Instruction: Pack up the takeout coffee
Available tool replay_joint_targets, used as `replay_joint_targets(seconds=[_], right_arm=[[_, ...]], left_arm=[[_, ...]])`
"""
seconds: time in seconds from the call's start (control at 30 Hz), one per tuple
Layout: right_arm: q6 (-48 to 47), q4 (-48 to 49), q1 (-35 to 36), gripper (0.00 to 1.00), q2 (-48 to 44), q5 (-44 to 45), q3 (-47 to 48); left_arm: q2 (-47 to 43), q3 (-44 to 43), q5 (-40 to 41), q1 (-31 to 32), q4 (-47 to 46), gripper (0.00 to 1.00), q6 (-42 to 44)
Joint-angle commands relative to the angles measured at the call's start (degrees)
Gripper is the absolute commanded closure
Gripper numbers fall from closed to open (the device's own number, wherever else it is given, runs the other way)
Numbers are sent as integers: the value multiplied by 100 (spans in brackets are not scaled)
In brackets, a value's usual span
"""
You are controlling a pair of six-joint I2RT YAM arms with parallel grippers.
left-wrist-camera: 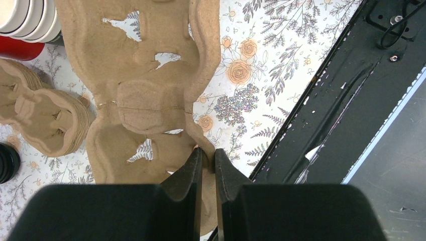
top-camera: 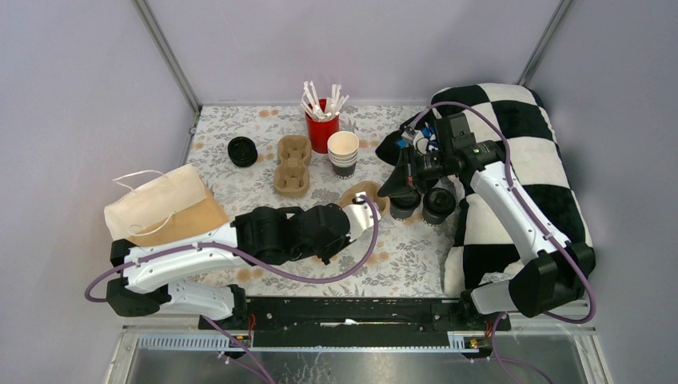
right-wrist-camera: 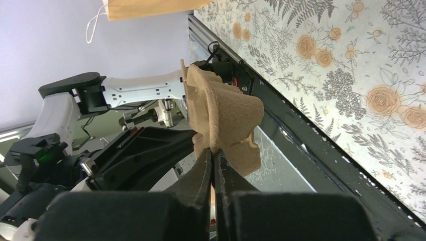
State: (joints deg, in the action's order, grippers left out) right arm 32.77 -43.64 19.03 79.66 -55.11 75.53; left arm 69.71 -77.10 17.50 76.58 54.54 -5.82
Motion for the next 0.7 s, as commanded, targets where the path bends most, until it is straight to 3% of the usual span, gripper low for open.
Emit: replay_joint_targets(seconds=[0.0,0.1,0.17,0.2,0.33,0.47,0.53,0.67], right_arm=[[52,177,-25,100,-143,-38,-20],[-111,56,-105,100,-279,401,167],[-437,-303,-110,100,-354,1073,472],[-582,-424,-110,100,-395,1415,581],[-817,-484,-110,100,-568,1746,680],[-584,-113,-110,100,-737,1523,308],[-471,41,-112,100,-773,1391,178],[-501,11,-111,100,-757,1286,251]], left_arm=[[-28,-62,319,26,-155,89,-71],[-148,-66,757,-10,-92,39,-693],[-243,-288,965,-145,56,21,-1341],[-319,-394,957,-296,124,17,-1665],[-410,-1024,955,-1332,722,13,-2950],[-2,-2318,2168,-2171,2296,12,-4036],[213,-2710,2609,-2826,2876,13,-4020],[216,-2575,2563,-4532,2860,10,-3666]])
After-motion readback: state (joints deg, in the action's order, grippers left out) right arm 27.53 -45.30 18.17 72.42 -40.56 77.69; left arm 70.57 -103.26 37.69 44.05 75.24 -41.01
